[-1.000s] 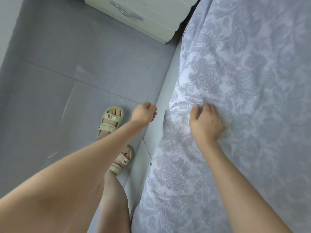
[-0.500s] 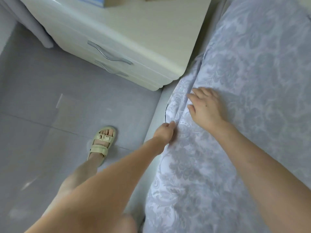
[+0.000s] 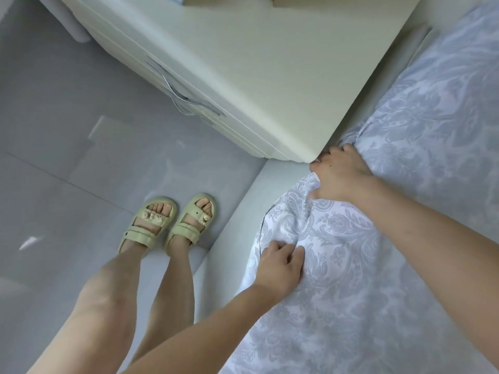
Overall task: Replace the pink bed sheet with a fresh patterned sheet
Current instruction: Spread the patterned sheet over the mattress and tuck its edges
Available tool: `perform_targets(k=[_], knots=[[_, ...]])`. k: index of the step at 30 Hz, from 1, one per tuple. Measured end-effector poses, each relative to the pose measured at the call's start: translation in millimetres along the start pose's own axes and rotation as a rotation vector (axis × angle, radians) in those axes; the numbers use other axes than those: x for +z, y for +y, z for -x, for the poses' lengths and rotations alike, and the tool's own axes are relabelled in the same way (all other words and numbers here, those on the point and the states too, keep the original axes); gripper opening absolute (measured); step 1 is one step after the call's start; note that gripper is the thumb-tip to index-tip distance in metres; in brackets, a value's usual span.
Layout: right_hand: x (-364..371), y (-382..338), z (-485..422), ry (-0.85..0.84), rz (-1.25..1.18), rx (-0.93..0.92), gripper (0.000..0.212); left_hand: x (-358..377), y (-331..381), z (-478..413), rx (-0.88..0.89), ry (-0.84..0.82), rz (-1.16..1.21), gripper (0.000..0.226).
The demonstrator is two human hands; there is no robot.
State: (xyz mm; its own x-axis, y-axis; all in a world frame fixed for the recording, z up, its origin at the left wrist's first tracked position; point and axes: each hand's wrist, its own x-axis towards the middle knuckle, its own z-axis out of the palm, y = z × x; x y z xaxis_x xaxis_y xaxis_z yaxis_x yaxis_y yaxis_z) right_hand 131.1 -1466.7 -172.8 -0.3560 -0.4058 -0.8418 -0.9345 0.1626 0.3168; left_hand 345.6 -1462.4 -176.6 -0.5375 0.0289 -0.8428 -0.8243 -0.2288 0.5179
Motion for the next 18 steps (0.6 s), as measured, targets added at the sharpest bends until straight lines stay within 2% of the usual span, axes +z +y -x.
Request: perform_targets(k=[3, 4, 5, 7, 9, 11, 13, 15, 17, 18], knots=[[2.4, 8.0, 8.5, 0.142, -0.098, -0.234, 0.016, 4.8, 2.2, 5.7, 0.056, -0.022, 0.085, 0.040], [4.0, 12.9, 15.6, 0.200, -0.154, -0.289, 0.006, 6.4, 2.2, 7.7, 0.060, -0.046, 0.121, 0.039], [5.8, 18.6, 23.9, 0.221, -0.222, -0.324, 0.006, 6.9, 2.9, 7.9, 0.071, -0.068, 0.165, 0.040], [3.3, 25.8, 37.8, 0.077, -0.267, -0.325, 0.002, 7.5, 7.1, 8.5, 0.067, -0.111, 0.241, 0.042], [-3.2, 25.7, 38.0, -0.157, -0.256, -0.250, 0.018, 6.5, 11.2, 7.3, 0.046, -0.163, 0.280, 0.039], [-11.5, 13.0, 28.1, -0.349, -0.201, -0.255, 0.033, 3.7, 13.0, 6.7, 0.011, -0.202, 0.294, 0.031], [-12.5, -5.0, 13.5, -0.489, -0.084, -0.265, 0.039, -2.1, 13.7, 4.1, -0.005, -0.212, 0.255, 0.030], [-6.6, -17.5, 5.2, -0.585, 0.012, -0.218, 0.042, -10.0, 10.6, -0.7, -0.016, -0.100, 0.157, 0.034], [-3.1, -18.2, -0.4, -0.635, 0.086, -0.159, 0.045, -19.0, 5.9, -2.3, 0.018, 0.086, 0.020, 0.028], [-1.6, -15.8, -1.0, -0.660, 0.101, -0.135, 0.043, -20.2, 4.7, 0.3, 0.034, 0.115, -0.047, 0.028]])
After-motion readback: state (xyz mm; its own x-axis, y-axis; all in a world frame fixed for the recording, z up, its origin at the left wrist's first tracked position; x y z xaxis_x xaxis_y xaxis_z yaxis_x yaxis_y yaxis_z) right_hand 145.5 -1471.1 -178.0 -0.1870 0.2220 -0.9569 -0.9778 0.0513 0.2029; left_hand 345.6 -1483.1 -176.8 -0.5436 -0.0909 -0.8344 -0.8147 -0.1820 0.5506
